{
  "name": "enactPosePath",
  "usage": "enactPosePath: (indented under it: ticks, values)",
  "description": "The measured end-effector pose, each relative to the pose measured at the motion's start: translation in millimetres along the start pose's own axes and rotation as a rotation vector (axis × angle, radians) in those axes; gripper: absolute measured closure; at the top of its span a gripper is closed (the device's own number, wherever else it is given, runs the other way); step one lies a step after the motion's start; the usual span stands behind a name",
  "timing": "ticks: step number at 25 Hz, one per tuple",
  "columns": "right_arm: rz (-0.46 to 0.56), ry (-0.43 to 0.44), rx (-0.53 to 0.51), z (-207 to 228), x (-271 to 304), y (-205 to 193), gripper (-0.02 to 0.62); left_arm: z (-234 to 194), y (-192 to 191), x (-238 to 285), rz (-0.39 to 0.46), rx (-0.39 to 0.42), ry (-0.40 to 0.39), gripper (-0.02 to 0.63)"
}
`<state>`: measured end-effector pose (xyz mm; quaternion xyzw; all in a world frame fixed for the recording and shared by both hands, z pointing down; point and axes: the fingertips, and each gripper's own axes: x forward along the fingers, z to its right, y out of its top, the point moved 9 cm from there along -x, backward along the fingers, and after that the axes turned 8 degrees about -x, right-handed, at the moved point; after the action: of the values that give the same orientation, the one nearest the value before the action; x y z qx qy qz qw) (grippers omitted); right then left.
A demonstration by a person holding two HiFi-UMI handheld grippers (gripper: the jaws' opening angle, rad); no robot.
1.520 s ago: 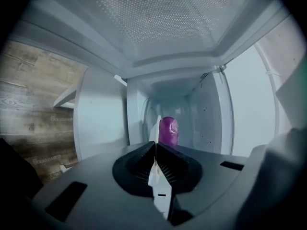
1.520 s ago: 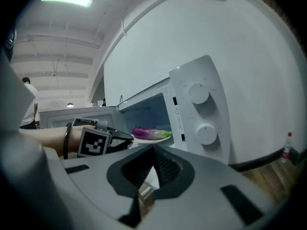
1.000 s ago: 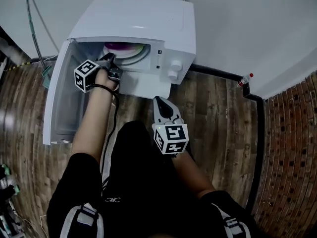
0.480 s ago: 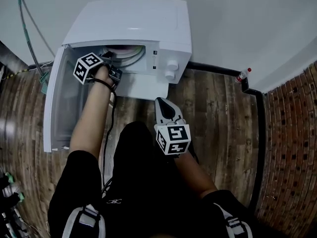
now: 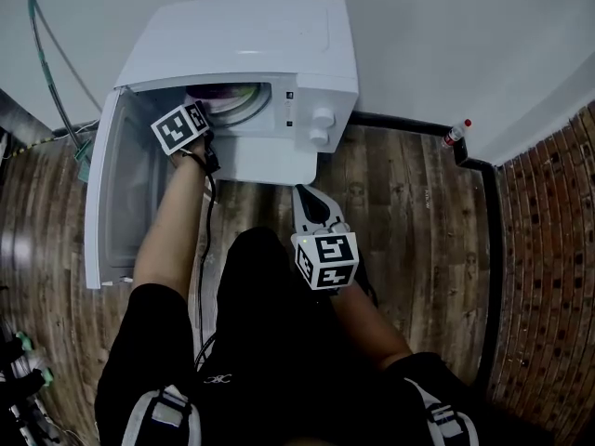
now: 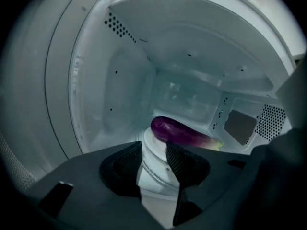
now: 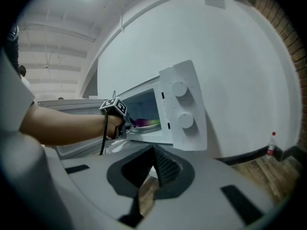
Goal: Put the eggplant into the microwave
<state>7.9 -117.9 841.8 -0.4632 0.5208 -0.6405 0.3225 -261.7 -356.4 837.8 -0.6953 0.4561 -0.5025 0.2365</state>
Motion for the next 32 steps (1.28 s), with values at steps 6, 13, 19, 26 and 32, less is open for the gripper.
enactPosePath:
  ticks: [6,13,19,26,32]
  values:
    - [0.008,0.004,-0.008,-6,3,3,0.586,2,6,-27,0.099,0.139,0.017,0.511]
    - [0.044,0.032,-0.042,-16,31,25,0.586,30,-19,-97,0.169,0.278,-0.182,0.606]
    - [0.036,0.030,-0.035,-24,31,107,0.586,74,-7,-167,0.065,0.277,-0.300,0.607]
    - [0.056,0.011,-0.019,-25,-28,283,0.586,164,111,-297,0.036,0.308,-0.365,0.607]
    - [0.109,-0.009,-0.029,-27,-96,449,0.586,232,223,-401,0.041,0.314,-0.399,0.607]
